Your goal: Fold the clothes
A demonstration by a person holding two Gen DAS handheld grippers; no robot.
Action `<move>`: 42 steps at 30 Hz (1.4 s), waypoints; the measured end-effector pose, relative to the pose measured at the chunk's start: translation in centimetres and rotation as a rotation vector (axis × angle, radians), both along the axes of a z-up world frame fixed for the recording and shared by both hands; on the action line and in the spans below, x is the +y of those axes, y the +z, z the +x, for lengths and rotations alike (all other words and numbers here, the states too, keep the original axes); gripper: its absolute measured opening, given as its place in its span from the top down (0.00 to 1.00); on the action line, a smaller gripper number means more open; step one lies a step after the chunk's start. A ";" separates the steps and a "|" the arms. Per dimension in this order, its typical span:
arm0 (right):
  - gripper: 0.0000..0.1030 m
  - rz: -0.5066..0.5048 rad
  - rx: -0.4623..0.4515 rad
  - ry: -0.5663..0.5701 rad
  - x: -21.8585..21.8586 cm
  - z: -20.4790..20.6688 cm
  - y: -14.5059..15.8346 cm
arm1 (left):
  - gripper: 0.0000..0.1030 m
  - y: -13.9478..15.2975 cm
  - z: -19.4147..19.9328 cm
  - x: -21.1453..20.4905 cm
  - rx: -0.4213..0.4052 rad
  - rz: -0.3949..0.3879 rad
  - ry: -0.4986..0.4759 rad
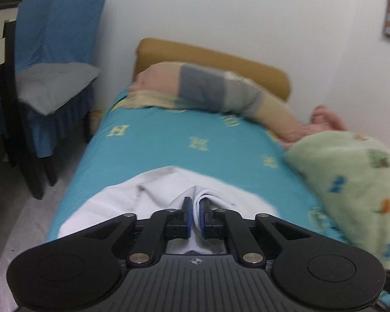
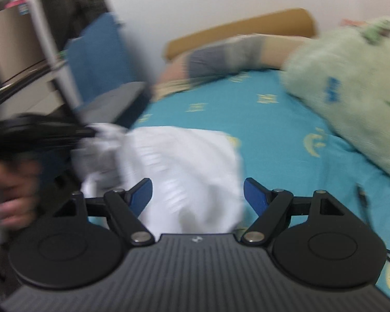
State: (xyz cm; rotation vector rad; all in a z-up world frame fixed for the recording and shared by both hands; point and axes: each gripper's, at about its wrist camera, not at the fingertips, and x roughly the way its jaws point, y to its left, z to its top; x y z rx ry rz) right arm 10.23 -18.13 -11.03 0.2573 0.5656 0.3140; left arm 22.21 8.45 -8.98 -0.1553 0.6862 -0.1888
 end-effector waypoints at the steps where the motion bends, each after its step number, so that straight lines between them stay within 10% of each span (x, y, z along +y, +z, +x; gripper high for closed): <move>1: 0.23 -0.029 -0.019 0.059 1.2 -0.3 0.1 | 0.84 -0.7 0.3 0.4 -0.002 -0.001 0.014; 6: 0.28 -0.339 -0.080 0.251 7.3 -1.2 -1.1 | 0.77 -1.4 0.1 2.5 -0.076 -0.040 0.081; 9: 0.67 -0.534 -0.058 0.258 8.8 -0.6 -2.9 | 0.77 -0.8 -0.1 2.9 -0.099 -0.067 0.091; 10: 0.87 -0.512 -0.044 0.239 8.2 -0.2 -2.9 | 0.77 -0.7 -0.2 2.9 -0.108 -0.058 0.087; 16: 0.95 0.046 0.019 0.008 -0.8 1.6 0.0 | 0.78 -0.1 -0.8 1.4 -0.135 -0.005 0.012; 22: 0.95 0.429 0.147 -0.226 -7.8 4.9 -2.9 | 0.78 -1.5 -0.3 -1.4 -0.115 0.049 -0.075; 27: 0.82 0.430 0.290 -0.323 -8.7 5.8 -6.4 | 0.75 -2.6 0.0 -2.9 -0.119 0.134 -0.108; 32: 0.29 0.378 0.246 -0.358 -8.4 5.3 -5.6 | 0.50 -0.3 -1.5 -1.7 -0.178 0.117 -0.101; 42: 0.29 0.341 0.184 -0.392 -8.7 4.8 -4.1 | 0.47 2.4 -8.1 -5.9 -0.333 0.412 -0.245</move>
